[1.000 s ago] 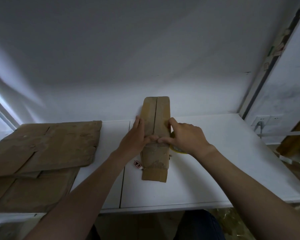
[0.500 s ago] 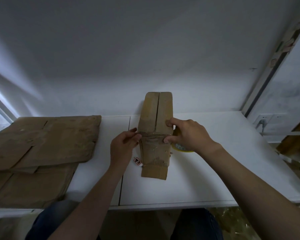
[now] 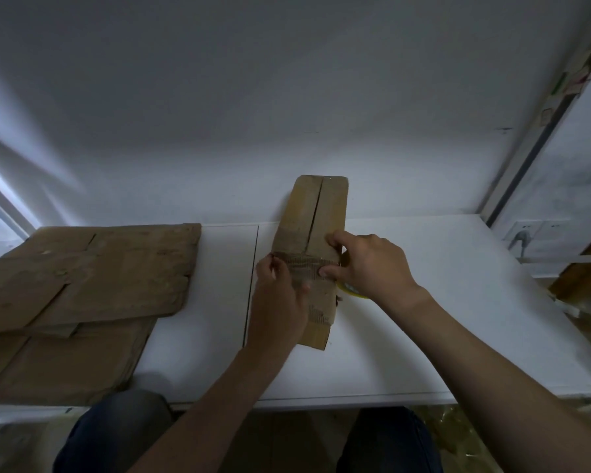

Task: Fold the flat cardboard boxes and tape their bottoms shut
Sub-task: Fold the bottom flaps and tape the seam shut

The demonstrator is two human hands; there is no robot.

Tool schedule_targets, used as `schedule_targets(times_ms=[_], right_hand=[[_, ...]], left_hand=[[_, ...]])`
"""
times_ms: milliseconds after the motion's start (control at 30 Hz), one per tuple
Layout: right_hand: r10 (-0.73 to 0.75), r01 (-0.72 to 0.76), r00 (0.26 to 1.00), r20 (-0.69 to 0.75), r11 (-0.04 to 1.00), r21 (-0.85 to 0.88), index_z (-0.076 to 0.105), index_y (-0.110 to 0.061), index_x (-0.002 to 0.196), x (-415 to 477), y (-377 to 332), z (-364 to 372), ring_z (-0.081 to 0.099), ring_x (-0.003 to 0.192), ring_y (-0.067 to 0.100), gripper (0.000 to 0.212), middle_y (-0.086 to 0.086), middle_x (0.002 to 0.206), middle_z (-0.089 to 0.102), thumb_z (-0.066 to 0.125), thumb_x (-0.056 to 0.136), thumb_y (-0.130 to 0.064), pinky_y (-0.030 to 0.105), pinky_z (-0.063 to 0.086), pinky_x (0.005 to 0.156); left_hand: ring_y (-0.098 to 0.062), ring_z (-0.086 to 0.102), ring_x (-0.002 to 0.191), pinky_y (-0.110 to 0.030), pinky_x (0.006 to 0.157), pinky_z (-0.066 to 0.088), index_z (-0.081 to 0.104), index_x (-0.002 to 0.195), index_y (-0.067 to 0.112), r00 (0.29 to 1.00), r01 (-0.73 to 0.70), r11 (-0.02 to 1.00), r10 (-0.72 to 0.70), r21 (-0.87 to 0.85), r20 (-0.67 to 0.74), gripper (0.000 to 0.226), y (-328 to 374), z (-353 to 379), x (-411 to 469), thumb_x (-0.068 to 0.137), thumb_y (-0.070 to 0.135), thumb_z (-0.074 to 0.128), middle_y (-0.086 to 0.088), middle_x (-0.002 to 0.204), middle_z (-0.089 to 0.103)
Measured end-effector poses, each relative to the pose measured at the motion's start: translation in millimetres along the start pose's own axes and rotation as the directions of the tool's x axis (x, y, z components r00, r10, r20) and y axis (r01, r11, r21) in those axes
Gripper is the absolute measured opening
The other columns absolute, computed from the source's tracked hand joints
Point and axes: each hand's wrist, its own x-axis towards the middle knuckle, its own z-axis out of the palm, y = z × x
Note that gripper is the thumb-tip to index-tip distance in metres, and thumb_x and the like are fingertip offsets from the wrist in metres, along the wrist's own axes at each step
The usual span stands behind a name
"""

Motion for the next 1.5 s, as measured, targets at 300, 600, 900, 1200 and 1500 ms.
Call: schedule_targets(times_ms=[300, 600, 900, 1200, 1500], right_hand=[[-0.013, -0.121, 0.967, 0.255, 0.857, 0.501, 0.04, -0.05, 0.131, -8, 15, -10, 0.062, 0.099, 0.018, 0.075, -0.001, 0.114, 0.062, 0.085, 0.072, -0.051, 0.031, 0.054, 0.079], [0.083, -0.059, 0.997, -0.008, 0.769, 0.637, 0.065, -0.035, 0.121, -35, 29, 6, 0.058, 0.1, -0.003, 0.052, -0.02, 0.113, 0.065, 0.087, 0.074, -0.042, 0.01, 0.046, 0.079], [0.07, -0.085, 0.996, 0.051, 0.883, 0.461, 0.073, -0.029, 0.118, -23, 12, -29, 0.057, 0.098, 0.008, 0.045, -0.008, 0.116, 0.07, 0.084, 0.076, -0.041, 0.023, 0.047, 0.081], [0.15, -0.184, 0.982, 0.116, 0.897, 0.402, 0.072, -0.032, 0.118, -26, 14, -36, 0.054, 0.084, 0.006, 0.045, -0.012, 0.093, 0.061, 0.082, 0.076, -0.043, 0.008, 0.037, 0.06], [0.2, -0.228, 0.972, 0.126, 0.932, 0.281, 0.068, -0.033, 0.127, -38, 11, -5, 0.059, 0.113, 0.019, 0.053, -0.006, 0.125, 0.068, 0.079, 0.076, -0.043, 0.021, 0.037, 0.083]], left_hand=[[-0.028, 0.025, 0.149, -0.047, 0.114, 0.038, 0.039, 0.148, 0.021, 0.975, -0.212, 0.977, 0.209, 0.027, 0.079, 0.049, 4, -8, 37, 0.103, 0.038, 0.043, -0.001, 0.162, 0.025], [-0.015, 0.03, 0.147, -0.045, 0.112, 0.041, 0.064, 0.134, 0.026, 0.961, -0.266, 0.96, 0.271, -0.09, 0.058, 0.035, -7, 13, 46, 0.104, 0.035, 0.049, 0.01, 0.145, 0.054], [-0.01, 0.04, 0.142, -0.034, 0.105, 0.043, 0.072, 0.123, 0.028, 0.961, -0.254, 0.963, 0.262, -0.093, 0.087, 0.029, -1, 6, 53, 0.101, 0.038, 0.056, 0.013, 0.137, 0.062], [-0.008, 0.043, 0.14, -0.035, 0.103, 0.044, 0.072, 0.121, 0.029, 0.957, -0.275, 0.958, 0.281, -0.08, 0.068, 0.03, 0, 11, 52, 0.1, 0.042, 0.056, 0.015, 0.135, 0.063], [-0.003, 0.042, 0.138, -0.047, 0.108, 0.044, 0.074, 0.118, 0.035, 0.981, -0.167, 0.962, 0.185, -0.214, 0.066, 0.028, -10, 7, 58, 0.092, 0.044, 0.068, 0.023, 0.131, 0.063]])
